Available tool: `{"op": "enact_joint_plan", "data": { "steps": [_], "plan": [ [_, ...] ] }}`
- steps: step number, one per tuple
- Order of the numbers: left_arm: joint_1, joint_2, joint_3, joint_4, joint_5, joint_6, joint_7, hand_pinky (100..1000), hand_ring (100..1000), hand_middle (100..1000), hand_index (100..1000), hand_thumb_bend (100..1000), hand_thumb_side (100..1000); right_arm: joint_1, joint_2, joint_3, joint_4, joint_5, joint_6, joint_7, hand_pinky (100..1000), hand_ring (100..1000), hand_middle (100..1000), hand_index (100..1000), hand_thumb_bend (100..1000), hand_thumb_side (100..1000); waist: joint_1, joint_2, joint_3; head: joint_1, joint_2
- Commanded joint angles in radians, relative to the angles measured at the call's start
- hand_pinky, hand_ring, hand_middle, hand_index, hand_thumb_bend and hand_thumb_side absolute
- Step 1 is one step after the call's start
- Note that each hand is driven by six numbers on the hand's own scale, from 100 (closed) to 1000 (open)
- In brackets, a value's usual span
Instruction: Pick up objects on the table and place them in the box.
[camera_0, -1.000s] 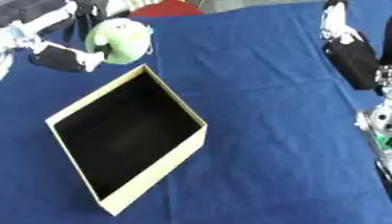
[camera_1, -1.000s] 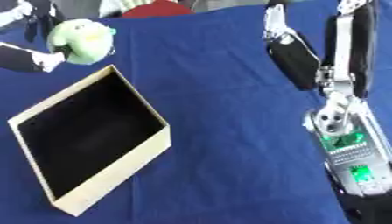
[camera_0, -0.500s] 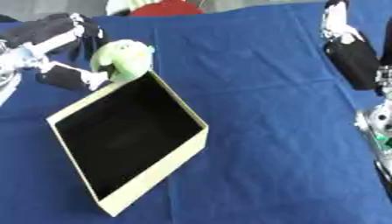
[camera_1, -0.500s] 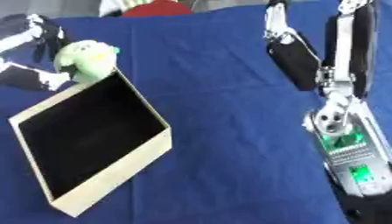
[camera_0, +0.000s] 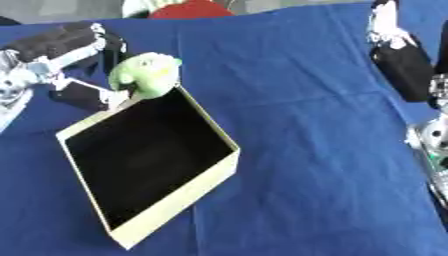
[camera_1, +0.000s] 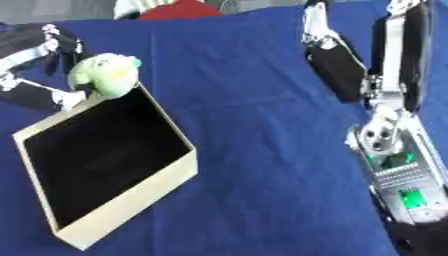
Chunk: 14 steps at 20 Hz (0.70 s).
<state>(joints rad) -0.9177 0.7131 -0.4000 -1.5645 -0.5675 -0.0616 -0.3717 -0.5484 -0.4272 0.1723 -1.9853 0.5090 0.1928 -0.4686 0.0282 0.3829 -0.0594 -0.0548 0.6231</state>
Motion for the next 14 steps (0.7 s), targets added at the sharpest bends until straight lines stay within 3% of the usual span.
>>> {"op": "enact_joint_plan", "data": {
  "steps": [1, 8, 14],
  "plan": [
    [-0.028, 0.031, 0.035, -0.030, -0.085, -0.011, 0.055, 349, 496, 516, 620, 100, 186, -0.006, -0.008, -0.009, -0.015, -0.003, -0.002, -0.005, 939, 758, 737, 883, 100, 551, -0.002, -0.024, 0.003, -0.003, -0.007],
    [-0.065, 0.061, 0.029, -0.064, -0.129, -0.036, 0.072, 352, 505, 519, 613, 100, 175, -0.003, -0.007, -0.012, -0.015, 0.005, -0.006, -0.003, 938, 758, 737, 882, 100, 552, 0.002, -0.038, 0.011, -0.010, -0.001],
    [-0.064, 0.070, 0.014, -0.096, -0.069, -0.036, 0.054, 342, 494, 509, 617, 100, 207, 0.000, -0.006, -0.013, -0.015, 0.007, -0.006, -0.003, 938, 758, 737, 882, 100, 552, 0.003, -0.042, 0.010, -0.014, 0.002]
  ]
}}
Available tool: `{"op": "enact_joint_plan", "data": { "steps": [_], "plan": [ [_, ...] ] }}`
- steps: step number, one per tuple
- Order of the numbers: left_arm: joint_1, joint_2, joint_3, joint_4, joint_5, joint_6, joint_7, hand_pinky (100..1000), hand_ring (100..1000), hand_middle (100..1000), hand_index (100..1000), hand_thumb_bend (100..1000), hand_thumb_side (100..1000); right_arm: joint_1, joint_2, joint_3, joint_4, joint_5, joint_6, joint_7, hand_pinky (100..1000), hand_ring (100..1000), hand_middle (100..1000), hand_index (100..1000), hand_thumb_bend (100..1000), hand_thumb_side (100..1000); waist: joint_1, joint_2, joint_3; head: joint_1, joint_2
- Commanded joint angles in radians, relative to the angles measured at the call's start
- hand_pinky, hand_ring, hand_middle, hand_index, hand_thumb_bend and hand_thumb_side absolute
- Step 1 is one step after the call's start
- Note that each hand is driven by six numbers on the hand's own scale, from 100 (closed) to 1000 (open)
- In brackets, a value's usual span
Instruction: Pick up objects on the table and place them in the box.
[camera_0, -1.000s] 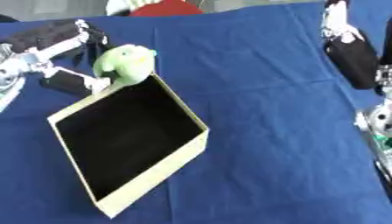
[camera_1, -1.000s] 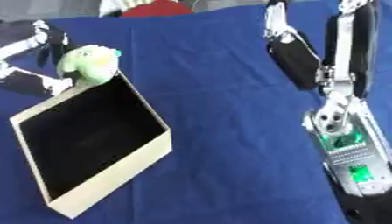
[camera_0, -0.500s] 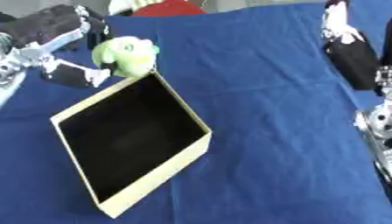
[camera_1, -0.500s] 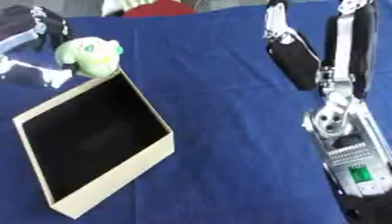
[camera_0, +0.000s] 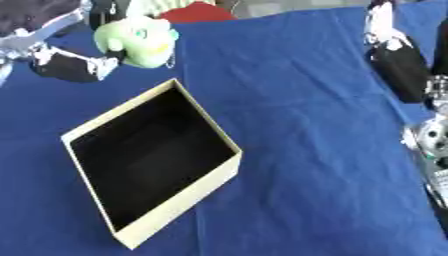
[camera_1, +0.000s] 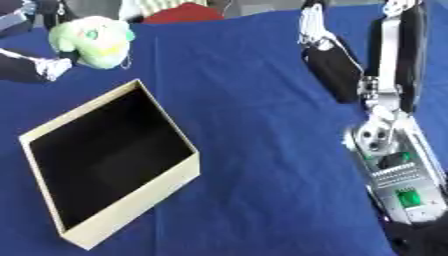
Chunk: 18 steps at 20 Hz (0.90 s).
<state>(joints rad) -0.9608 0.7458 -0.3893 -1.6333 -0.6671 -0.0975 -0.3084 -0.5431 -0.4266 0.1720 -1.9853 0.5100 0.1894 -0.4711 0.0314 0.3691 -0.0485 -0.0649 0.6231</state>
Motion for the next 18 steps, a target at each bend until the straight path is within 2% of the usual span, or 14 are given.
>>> {"op": "enact_joint_plan", "data": {
  "steps": [1, 10, 12, 13, 14, 17, 18],
  "plan": [
    [-0.020, 0.039, 0.000, -0.034, 0.053, 0.000, -0.016, 339, 492, 507, 619, 100, 217, -0.005, -0.006, -0.013, -0.015, 0.006, -0.002, -0.001, 938, 758, 737, 882, 100, 552, -0.001, -0.028, -0.001, -0.004, 0.005],
    [0.023, 0.058, -0.021, -0.092, 0.277, 0.040, -0.099, 324, 471, 488, 632, 100, 297, -0.002, -0.005, -0.015, -0.015, 0.005, -0.004, -0.005, 938, 759, 737, 882, 100, 550, -0.003, -0.030, 0.004, -0.008, 0.018],
    [0.042, 0.063, -0.016, -0.098, 0.304, 0.055, -0.105, 322, 468, 486, 632, 100, 306, -0.001, -0.005, -0.016, -0.015, 0.005, -0.004, -0.006, 938, 759, 737, 882, 100, 551, -0.004, -0.031, 0.006, -0.010, 0.019],
    [0.051, 0.064, -0.014, -0.100, 0.314, 0.060, -0.107, 320, 466, 484, 633, 100, 280, 0.000, -0.005, -0.016, -0.015, 0.005, -0.003, -0.007, 938, 759, 737, 882, 100, 550, -0.004, -0.031, 0.007, -0.011, 0.020],
    [0.060, 0.065, -0.013, -0.103, 0.324, 0.065, -0.110, 319, 465, 482, 633, 100, 315, 0.000, -0.004, -0.016, -0.015, 0.005, -0.004, -0.007, 938, 759, 737, 882, 100, 551, -0.005, -0.032, 0.009, -0.012, 0.020],
    [0.082, 0.065, -0.010, -0.107, 0.346, 0.078, -0.119, 317, 462, 479, 634, 100, 328, 0.001, -0.002, -0.016, -0.015, 0.005, -0.005, -0.008, 938, 759, 737, 883, 100, 551, -0.006, -0.032, 0.011, -0.012, 0.020],
    [0.093, 0.064, -0.010, -0.106, 0.352, 0.083, -0.124, 317, 461, 479, 635, 100, 284, 0.001, -0.001, -0.016, -0.015, 0.004, -0.005, -0.008, 938, 759, 737, 883, 100, 553, -0.007, -0.031, 0.010, -0.012, 0.020]
  ]
}}
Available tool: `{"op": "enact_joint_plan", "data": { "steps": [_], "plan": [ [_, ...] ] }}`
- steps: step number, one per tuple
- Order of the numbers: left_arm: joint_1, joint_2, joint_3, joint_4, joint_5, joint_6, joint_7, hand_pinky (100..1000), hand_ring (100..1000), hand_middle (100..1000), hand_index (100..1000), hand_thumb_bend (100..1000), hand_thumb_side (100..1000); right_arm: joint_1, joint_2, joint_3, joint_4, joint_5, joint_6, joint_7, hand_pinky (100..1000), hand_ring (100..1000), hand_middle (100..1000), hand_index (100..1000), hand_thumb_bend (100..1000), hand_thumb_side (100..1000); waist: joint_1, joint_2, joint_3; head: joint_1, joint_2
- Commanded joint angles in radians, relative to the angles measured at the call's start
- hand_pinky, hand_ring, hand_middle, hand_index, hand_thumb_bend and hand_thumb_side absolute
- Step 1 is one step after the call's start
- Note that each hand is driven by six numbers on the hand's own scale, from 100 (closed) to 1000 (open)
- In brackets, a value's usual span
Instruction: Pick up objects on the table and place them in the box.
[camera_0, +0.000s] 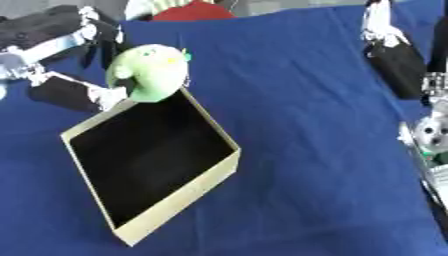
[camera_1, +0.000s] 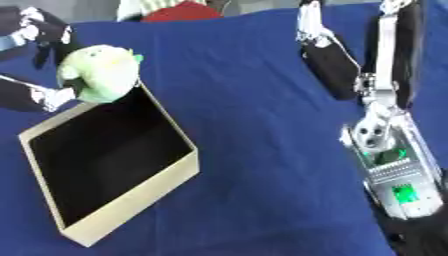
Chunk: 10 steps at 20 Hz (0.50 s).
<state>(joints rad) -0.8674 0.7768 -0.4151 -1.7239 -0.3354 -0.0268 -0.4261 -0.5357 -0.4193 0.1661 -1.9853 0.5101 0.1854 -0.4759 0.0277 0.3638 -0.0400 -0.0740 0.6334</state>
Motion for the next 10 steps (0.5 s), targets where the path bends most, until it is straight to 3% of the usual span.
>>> {"op": "enact_joint_plan", "data": {
  "steps": [1, 10],
  "plan": [
    [0.009, 0.032, 0.016, -0.016, 0.027, 0.017, -0.011, 317, 461, 479, 636, 100, 336, -0.007, -0.008, -0.010, -0.015, 0.003, -0.001, -0.003, 938, 759, 737, 882, 100, 551, -0.005, -0.026, 0.001, -0.003, 0.009],
    [0.043, -0.011, -0.007, -0.011, 0.017, 0.026, -0.041, 317, 461, 478, 636, 100, 341, -0.004, -0.003, -0.010, -0.015, -0.001, 0.000, -0.006, 939, 758, 737, 883, 100, 551, -0.012, -0.024, -0.001, -0.004, 0.014]
  ]
}}
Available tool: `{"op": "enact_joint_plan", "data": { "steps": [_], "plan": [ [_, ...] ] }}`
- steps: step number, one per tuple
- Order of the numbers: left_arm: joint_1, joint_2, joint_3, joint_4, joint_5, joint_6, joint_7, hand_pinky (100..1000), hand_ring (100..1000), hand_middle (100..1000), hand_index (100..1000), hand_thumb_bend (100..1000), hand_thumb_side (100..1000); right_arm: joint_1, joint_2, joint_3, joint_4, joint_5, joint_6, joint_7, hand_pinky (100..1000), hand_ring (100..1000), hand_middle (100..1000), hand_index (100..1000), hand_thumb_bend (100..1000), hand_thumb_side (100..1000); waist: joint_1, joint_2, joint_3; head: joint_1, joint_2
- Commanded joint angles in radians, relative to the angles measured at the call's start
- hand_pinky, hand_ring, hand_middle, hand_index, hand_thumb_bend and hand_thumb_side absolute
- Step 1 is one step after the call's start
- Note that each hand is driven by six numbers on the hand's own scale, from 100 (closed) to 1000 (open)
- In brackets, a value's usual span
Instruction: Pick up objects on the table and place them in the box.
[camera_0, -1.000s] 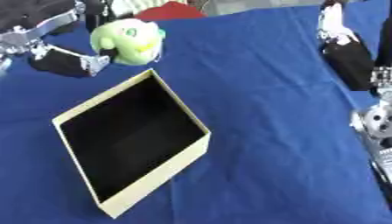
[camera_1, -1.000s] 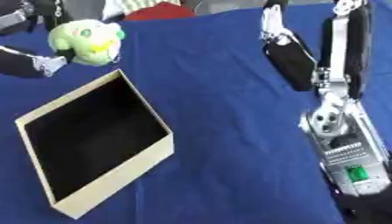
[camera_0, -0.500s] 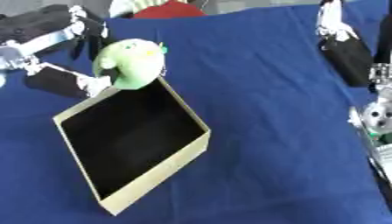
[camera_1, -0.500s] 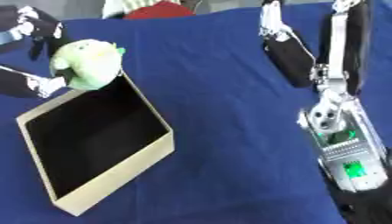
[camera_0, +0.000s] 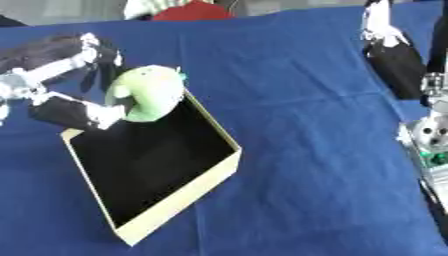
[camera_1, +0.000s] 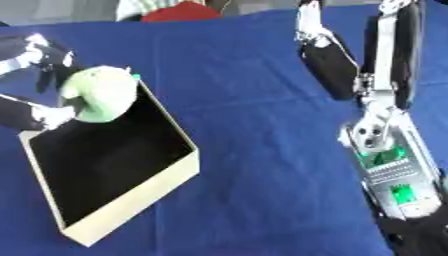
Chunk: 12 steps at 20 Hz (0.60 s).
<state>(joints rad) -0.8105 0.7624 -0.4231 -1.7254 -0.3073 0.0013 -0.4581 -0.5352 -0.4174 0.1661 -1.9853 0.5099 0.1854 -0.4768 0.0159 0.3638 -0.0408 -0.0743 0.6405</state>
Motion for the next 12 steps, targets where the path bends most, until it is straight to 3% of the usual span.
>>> {"op": "enact_joint_plan", "data": {
  "steps": [1, 8, 12],
  "plan": [
    [-0.015, -0.001, -0.003, -0.006, -0.017, -0.004, -0.013, 317, 461, 478, 636, 100, 341, -0.005, -0.005, -0.010, -0.015, -0.001, 0.000, -0.005, 939, 758, 737, 883, 100, 551, 0.000, -0.023, 0.000, -0.002, 0.007],
    [-0.016, -0.023, -0.038, 0.023, -0.047, 0.000, -0.052, 321, 467, 480, 637, 100, 324, -0.002, -0.002, -0.008, -0.015, -0.005, -0.003, -0.007, 940, 758, 736, 883, 100, 552, 0.001, -0.023, -0.001, -0.002, 0.004],
    [-0.011, -0.042, -0.063, 0.063, -0.074, 0.013, -0.087, 330, 477, 486, 640, 100, 263, 0.001, 0.000, -0.006, -0.015, -0.007, -0.005, -0.008, 940, 757, 736, 884, 100, 553, 0.003, -0.023, -0.003, 0.000, 0.004]
  ]
}}
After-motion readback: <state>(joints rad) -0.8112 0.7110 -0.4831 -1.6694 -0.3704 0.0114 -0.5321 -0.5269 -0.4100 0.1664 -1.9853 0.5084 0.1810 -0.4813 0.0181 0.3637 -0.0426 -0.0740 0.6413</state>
